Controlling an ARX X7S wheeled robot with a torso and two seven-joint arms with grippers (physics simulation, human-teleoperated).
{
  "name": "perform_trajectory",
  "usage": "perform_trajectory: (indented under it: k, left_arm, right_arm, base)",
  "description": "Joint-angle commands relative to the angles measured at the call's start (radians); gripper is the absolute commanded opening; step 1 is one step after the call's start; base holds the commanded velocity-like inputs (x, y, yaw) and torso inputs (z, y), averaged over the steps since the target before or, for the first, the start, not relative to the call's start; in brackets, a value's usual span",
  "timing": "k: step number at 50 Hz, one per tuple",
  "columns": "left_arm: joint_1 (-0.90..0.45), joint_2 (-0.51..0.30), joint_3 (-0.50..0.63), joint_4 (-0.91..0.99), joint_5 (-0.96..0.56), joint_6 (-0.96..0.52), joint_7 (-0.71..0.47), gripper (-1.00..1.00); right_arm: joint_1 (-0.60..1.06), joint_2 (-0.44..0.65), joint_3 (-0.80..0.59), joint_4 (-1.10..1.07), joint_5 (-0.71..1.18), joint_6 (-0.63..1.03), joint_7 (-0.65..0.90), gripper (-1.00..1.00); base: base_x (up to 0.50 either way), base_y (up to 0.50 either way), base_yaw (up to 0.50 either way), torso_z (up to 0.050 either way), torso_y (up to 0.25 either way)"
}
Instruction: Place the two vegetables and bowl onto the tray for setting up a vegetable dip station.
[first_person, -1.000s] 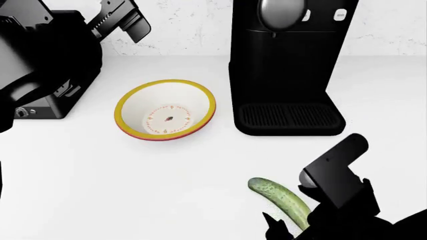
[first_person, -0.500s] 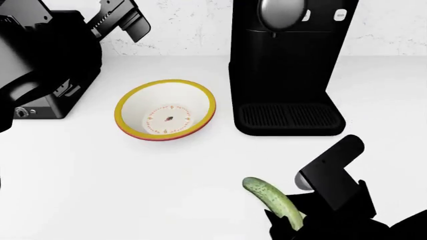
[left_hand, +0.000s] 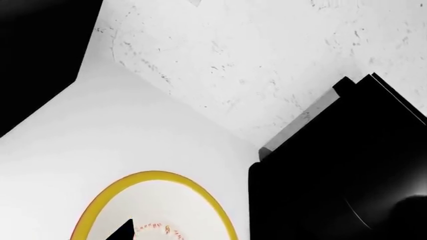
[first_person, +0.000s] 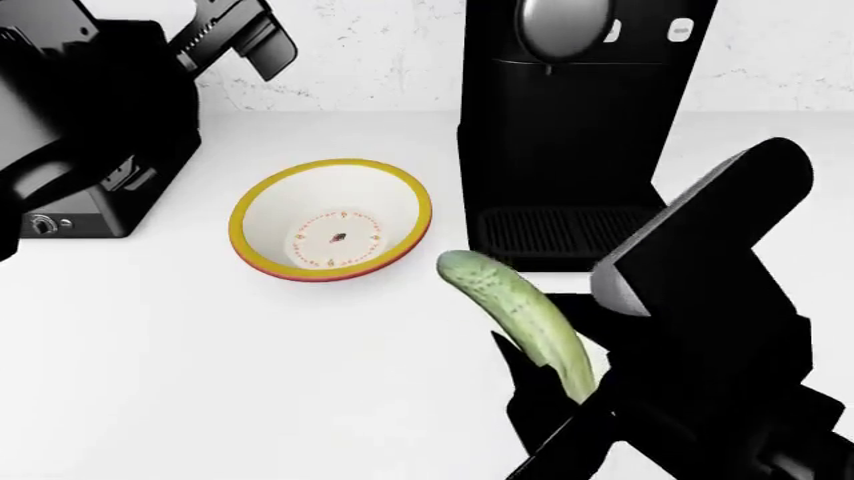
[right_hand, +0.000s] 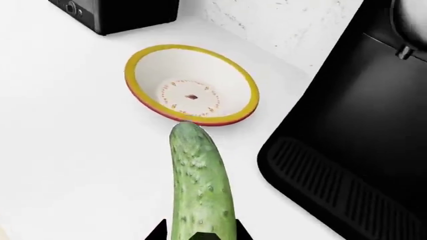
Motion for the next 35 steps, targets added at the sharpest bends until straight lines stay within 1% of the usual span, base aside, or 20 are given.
perform_trajectory:
  k: [1,8,10,14,16,20,22,23,24,29,35]
  left_arm:
    - [-0.025,-0.016,0.018,0.007,0.031,-0.014,-0.005,1.0]
    - [-0.038,-0.017,0.023,0.021,0.028,-0.016,-0.015,1.0]
    - [-0.04,-0.016,0.024,0.025,0.025,-0.016,-0.017,1.0]
    - [-0.034,-0.016,0.029,0.037,0.025,-0.014,-0.02,1.0]
    - [-0.039,-0.011,0.031,0.045,0.017,-0.012,-0.03,1.0]
    - [-0.042,-0.006,0.033,0.065,-0.003,-0.007,-0.052,1.0]
    - [-0.031,-0.018,0.044,0.088,-0.034,-0.006,-0.102,1.0]
    - [-0.026,-0.022,0.042,0.1,-0.028,-0.002,-0.103,1.0]
    - [0.015,-0.037,0.035,0.139,-0.042,0.019,-0.125,1.0]
    - [0.104,-0.053,0.042,0.189,-0.063,0.085,-0.154,1.0]
    - [0.116,-0.092,0.097,0.231,-0.071,0.137,-0.161,1.0]
  right_arm:
    - [0.146,-0.026,0.093,0.089,-0.074,0.008,-0.02,-1.0]
    - [0.239,0.006,0.15,0.157,-0.134,0.023,-0.02,-1.0]
    - [0.261,0.016,0.127,0.161,-0.113,0.035,-0.009,-1.0]
    - [0.222,0.049,0.132,0.108,-0.088,-0.011,0.022,-1.0]
    - [0.247,0.068,0.137,0.112,-0.078,-0.024,0.042,-1.0]
    - [0.296,0.062,0.113,0.13,-0.062,-0.013,0.054,-1.0]
    - [0.331,0.062,0.1,0.143,-0.049,0.003,0.055,-1.0]
    - [0.339,0.064,0.097,0.145,-0.046,0.007,0.056,-1.0]
    - [0.345,0.071,0.101,0.148,-0.042,0.007,0.054,-1.0]
    - [0.355,0.092,0.106,0.153,-0.042,0.015,0.047,-1.0]
    - [0.364,0.107,0.105,0.154,-0.043,0.019,0.044,-1.0]
  base:
    - [0.0,0.0,0.0,0.0,0.0]
    - [0.0,0.0,0.0,0.0,0.0]
    - [0.0,0.0,0.0,0.0,0.0]
    - [0.0,0.0,0.0,0.0,0.0]
    - [0.0,0.0,0.0,0.0,0.0]
    - [0.0,0.0,0.0,0.0,0.0]
    - [0.0,0.0,0.0,0.0,0.0]
    - [0.0,0.0,0.0,0.0,0.0]
    - [0.0,0.0,0.0,0.0,0.0]
    - [0.0,0.0,0.0,0.0,0.0]
    - [0.0,0.0,0.0,0.0,0.0]
